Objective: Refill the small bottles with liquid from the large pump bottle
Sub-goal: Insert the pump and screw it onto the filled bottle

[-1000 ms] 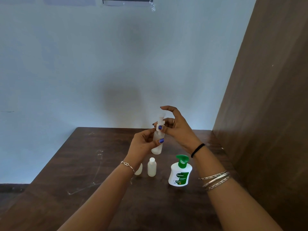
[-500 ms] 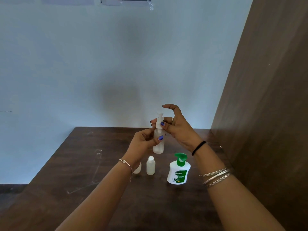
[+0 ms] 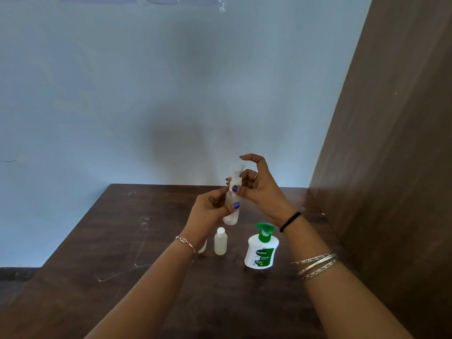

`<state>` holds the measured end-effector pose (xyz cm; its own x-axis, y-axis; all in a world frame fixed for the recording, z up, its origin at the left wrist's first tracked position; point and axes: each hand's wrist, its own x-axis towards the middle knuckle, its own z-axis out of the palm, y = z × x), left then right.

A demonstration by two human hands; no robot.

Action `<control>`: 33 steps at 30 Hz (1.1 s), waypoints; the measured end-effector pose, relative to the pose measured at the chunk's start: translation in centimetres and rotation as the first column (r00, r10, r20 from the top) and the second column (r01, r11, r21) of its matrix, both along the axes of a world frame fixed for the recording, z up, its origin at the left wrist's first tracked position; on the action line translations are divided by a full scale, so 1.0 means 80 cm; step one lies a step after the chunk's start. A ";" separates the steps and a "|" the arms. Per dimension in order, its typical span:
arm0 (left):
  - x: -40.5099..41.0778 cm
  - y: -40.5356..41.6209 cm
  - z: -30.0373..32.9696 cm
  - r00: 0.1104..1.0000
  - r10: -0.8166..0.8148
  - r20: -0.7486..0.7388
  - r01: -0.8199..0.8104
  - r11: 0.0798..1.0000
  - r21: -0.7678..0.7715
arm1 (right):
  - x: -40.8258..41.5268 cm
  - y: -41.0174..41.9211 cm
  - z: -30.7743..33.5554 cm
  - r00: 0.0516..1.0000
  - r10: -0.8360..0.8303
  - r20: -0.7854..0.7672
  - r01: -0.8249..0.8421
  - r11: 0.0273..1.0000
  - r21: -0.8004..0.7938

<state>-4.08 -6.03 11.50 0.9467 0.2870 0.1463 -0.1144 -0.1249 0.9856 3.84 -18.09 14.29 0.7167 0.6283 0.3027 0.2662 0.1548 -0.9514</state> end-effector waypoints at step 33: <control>0.017 -0.011 -0.021 0.982 0.182 0.048 -0.183 0.983 0.020 | 0.000 0.025 -0.018 0.949 -0.266 0.169 0.289 0.948 -0.129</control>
<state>-2.75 -6.93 9.82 0.8708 0.4503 0.1975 -0.1326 -0.1717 0.9762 3.84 -16.08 12.83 0.8237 0.4569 0.3357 0.4171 -0.0872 -0.9047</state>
